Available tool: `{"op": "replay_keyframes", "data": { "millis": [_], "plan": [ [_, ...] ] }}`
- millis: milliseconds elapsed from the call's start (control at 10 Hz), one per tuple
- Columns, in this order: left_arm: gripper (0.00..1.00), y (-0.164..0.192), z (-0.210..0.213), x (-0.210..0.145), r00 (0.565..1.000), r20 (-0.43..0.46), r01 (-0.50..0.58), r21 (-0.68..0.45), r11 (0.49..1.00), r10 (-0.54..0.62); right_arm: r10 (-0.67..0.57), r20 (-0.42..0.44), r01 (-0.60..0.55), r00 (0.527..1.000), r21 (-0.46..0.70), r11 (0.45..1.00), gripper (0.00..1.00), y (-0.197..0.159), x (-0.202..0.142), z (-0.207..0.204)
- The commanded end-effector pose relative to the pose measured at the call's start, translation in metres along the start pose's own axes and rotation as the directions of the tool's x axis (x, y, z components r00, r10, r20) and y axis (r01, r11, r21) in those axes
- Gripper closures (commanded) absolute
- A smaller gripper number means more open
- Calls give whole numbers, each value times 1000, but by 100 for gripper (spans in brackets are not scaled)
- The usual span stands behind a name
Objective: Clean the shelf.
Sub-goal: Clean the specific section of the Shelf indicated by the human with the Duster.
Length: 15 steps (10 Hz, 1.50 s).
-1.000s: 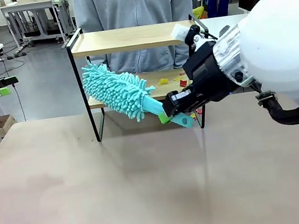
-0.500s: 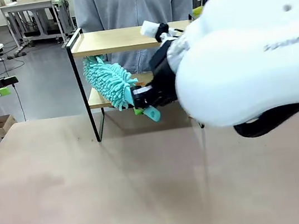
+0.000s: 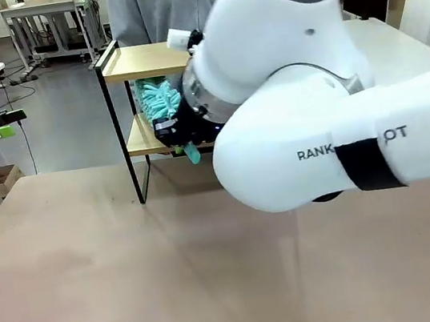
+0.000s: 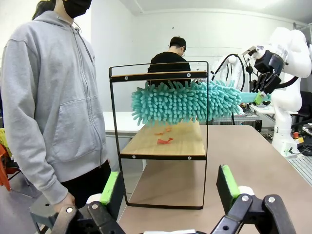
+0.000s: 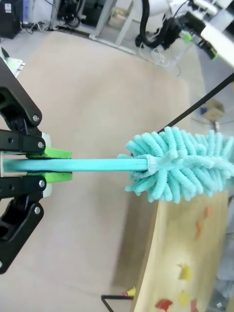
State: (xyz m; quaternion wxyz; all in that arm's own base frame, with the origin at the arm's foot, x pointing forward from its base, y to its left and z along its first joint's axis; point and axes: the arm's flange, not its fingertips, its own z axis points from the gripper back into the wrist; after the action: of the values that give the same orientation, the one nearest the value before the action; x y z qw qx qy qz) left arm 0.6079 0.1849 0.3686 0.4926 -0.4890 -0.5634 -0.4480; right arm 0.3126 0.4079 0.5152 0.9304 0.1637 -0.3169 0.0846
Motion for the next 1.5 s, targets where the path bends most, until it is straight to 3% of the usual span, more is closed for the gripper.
{"op": "replay_keyframes", "data": {
  "millis": [0, 500, 1400],
  "plan": [
    [0, -2, -1, 3, 1000, -4, 6, -5, 1000, -6, -39, 10, 40, 999, -55, 998, 87, 40, 18, -25],
    [0, -2, -1, 3, 1000, -4, 6, -5, 1000, -6, -65, 7, 65, 998, -75, 995, 87, 70, 39, -63],
    [0, -2, -1, 3, 1000, -4, 6, -5, 1000, -6, -107, -21, 104, 994, -97, 990, 87, 57, 33, -106]
  ]
}}
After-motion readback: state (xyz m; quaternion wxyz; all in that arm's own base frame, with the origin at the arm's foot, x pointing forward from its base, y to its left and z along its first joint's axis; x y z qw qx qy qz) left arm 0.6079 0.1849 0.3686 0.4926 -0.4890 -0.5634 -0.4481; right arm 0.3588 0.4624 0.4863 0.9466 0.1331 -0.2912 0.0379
